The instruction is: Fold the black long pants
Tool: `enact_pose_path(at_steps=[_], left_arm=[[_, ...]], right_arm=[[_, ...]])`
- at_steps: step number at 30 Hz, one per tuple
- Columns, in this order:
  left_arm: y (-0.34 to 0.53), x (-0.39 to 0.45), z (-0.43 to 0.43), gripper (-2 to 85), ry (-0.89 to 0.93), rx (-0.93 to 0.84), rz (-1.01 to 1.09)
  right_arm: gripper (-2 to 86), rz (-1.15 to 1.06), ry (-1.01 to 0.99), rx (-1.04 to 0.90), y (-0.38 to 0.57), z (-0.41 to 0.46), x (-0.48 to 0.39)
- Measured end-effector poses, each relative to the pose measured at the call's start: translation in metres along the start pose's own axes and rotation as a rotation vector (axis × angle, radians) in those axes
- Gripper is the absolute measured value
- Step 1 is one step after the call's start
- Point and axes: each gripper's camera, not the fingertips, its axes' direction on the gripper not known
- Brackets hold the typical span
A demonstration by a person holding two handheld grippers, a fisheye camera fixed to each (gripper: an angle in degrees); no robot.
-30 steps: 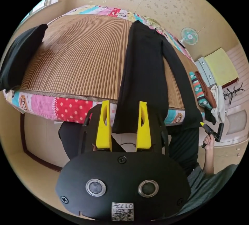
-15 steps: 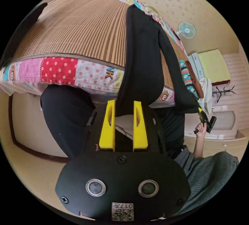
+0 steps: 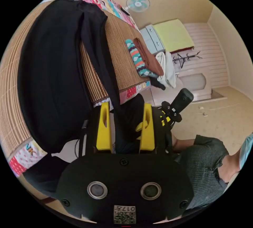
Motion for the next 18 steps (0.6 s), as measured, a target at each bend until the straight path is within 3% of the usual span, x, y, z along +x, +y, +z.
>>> enact_pose_path(at_steps=[1,2,7,9,11,13,16,18], left_arm=[[-0.005,-0.010,0.018,4.8,-0.035,-0.067,-0.020],[0.000,-0.016,0.025,3.0,-0.081,-0.058,-0.038],[0.035,-0.033,0.028,0.9,-0.066,0.038,-0.087],[0.045,-0.038,0.027,0.8,-0.042,0.067,-0.104],[0.054,-0.042,0.025,0.7,-0.054,0.095,-0.124],[0.057,-0.041,0.024,0.6,-0.059,0.099,-0.118],[0.059,-0.042,0.024,0.5,-0.055,0.097,-0.117],[0.058,-0.044,0.025,0.4,-0.052,0.093,-0.117]], right_arm=[[3.7,0.017,-0.002,-0.029,-0.002,0.009,0.003],[4.0,0.048,0.006,-0.091,-0.005,0.023,0.010],[5.3,0.055,0.053,-0.407,-0.003,0.032,0.057],[5.7,0.171,0.101,-0.576,-0.012,0.020,0.117],[8.6,0.245,0.167,-0.600,-0.033,0.000,0.170],[12.6,0.382,0.229,-0.485,-0.066,-0.033,0.232],[15.5,0.578,0.242,-0.091,-0.121,-0.097,0.336],[17.7,0.706,0.143,0.173,-0.147,-0.121,0.416]])
